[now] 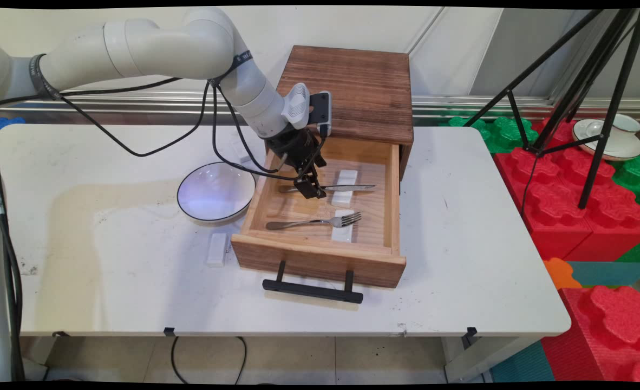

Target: Place the picked object into the drawer

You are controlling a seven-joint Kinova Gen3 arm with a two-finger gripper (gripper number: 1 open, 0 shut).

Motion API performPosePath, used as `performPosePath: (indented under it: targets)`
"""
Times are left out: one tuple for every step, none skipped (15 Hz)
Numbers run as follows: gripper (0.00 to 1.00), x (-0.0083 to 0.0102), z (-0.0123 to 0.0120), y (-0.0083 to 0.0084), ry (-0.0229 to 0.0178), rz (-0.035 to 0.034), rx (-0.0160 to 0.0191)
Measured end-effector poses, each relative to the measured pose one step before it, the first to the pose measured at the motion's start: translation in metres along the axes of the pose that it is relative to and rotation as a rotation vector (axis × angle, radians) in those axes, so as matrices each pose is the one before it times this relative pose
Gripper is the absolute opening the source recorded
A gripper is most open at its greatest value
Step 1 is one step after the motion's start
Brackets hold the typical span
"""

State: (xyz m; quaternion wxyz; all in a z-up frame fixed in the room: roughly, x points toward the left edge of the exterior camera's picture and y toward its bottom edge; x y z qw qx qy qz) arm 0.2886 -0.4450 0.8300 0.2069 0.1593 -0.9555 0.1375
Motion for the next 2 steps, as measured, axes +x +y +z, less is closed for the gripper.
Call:
performPosePath:
  targets:
    - [1.00,0.00015,-0.00001,-0.00003,0.00132,-0.00144,0.00043]
    - [1.00,0.00028,-0.00007,0.00014,0.00133,-0.00202,0.00026]
